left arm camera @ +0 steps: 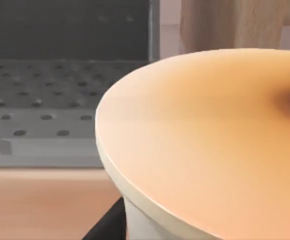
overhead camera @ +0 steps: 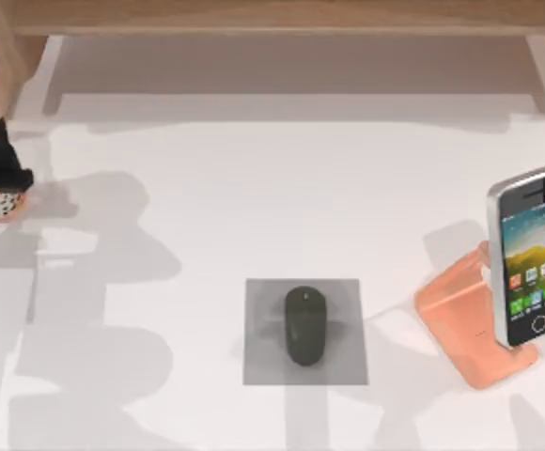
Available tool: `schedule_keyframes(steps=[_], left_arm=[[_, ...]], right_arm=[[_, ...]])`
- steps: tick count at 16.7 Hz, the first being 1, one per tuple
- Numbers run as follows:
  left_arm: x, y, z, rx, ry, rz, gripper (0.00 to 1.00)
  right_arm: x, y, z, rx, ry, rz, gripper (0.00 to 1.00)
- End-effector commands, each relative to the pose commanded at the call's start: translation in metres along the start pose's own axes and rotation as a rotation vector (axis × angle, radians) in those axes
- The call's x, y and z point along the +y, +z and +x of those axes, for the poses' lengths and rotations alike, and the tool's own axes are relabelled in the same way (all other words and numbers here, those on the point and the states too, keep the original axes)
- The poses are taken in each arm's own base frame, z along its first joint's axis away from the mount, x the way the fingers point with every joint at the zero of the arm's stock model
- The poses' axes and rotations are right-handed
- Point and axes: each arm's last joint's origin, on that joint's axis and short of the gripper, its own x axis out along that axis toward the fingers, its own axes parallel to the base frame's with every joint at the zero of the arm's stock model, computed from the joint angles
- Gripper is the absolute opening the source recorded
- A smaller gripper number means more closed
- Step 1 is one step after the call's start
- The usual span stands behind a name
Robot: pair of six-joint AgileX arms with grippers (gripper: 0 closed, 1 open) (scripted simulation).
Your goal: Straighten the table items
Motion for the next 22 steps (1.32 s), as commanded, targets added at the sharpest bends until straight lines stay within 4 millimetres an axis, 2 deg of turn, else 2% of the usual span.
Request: schedule_keyframes(steps=[5,8,11,14,19,22], left_arm=[[0.000,0.001,0.000,0.002,0.000,0.001,0.00],[-0.010,0.018,0.006,-0.036,-0.035,0.015,0.00],[-0.035,0.036,0.014,-0.022,-0.112,0.028,0.00],[-0.070,0.061,0.026,-0.003,-0.207,0.047,0.00],[-0.129,0.119,0.042,0.004,-0.311,0.071,0.00],[-0.150,0.155,0.054,-0.008,-0.287,0.067,0.00]], right_arm=[[0.000,0.000,0.000,0.000,0.000,0.000,1.00],[0.000,0.000,0.000,0.000,0.000,0.000,1.00],[0.000,0.000,0.000,0.000,0.000,0.000,1.00],[0.000,0.000,0.000,0.000,0.000,0.000,1.00],[0.000,0.000,0.000,0.000,0.000,0.000,1.00],[0.000,0.000,0.000,0.000,0.000,0.000,1.00]])
